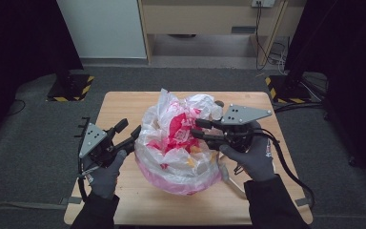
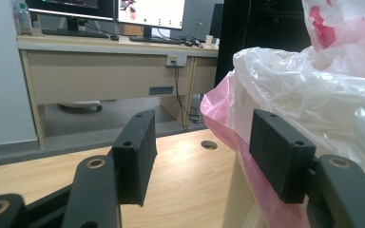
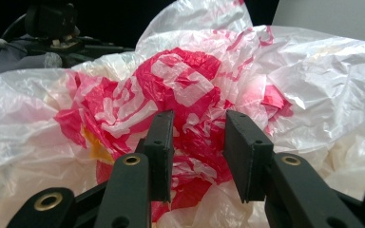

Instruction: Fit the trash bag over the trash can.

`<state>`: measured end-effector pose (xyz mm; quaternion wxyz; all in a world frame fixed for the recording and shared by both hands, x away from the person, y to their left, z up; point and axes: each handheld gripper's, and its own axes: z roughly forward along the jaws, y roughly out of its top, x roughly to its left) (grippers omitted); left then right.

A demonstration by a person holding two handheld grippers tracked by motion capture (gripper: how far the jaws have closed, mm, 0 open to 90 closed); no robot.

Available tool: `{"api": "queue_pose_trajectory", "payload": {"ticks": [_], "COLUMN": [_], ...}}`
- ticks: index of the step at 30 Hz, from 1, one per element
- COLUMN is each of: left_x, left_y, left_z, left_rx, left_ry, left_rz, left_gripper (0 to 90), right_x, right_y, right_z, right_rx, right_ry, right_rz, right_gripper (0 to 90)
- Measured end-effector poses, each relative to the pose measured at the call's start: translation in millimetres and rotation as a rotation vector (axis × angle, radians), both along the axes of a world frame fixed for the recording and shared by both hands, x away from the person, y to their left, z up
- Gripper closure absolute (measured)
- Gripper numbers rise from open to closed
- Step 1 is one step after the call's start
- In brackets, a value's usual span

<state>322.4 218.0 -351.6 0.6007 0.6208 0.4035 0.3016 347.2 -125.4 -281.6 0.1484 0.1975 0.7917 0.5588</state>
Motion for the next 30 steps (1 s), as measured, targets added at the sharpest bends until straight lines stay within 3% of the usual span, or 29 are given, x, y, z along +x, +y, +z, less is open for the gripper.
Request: {"api": "queue_pose_trajectory", "payload": {"ticks": [3,5,10,15,21,24,30], "left_x": [0.0,0.2,0.4,-0.1,-0.1,0.1,-0.1], "left_y": [-0.2,-0.5,-2.2,-0.5,-0.3,-0.3,0.4], "left_z": [0.1,-0.3,-1.0,-0.1,0.1,0.0,0.1], "left_rx": [0.001,0.002,-0.002,-0.001,-0.001,-0.006,-0.002], "left_ry": [0.000,0.002,0.002,0.000,0.000,0.003,-0.001], "left_rz": [-0.001,-0.002,-0.004,-0.002,-0.003,-0.007,-0.002], "left_gripper": [41.4,41.4,41.3,41.3,41.3,41.2,41.2], "right_x": [1.4,2.3,0.7,-3.1,-4.0,-4.0,-3.7], "right_y": [-1.9,-2.4,-4.6,-11.9,-19.2,-14.2,4.4], "right_z": [-3.5,-8.3,-10.2,-0.4,15.1,20.2,23.2], "right_rx": [-0.002,-0.041,-0.012,0.089,0.216,0.249,0.198], "right_ry": [0.018,0.030,0.020,0.003,-0.032,-0.045,-0.054], "right_rz": [0.004,0.006,0.016,0.018,-0.022,-0.041,-0.042], "right_gripper": [63.5,62.9,59.7,56.7,54.5,52.9,49.2]}}
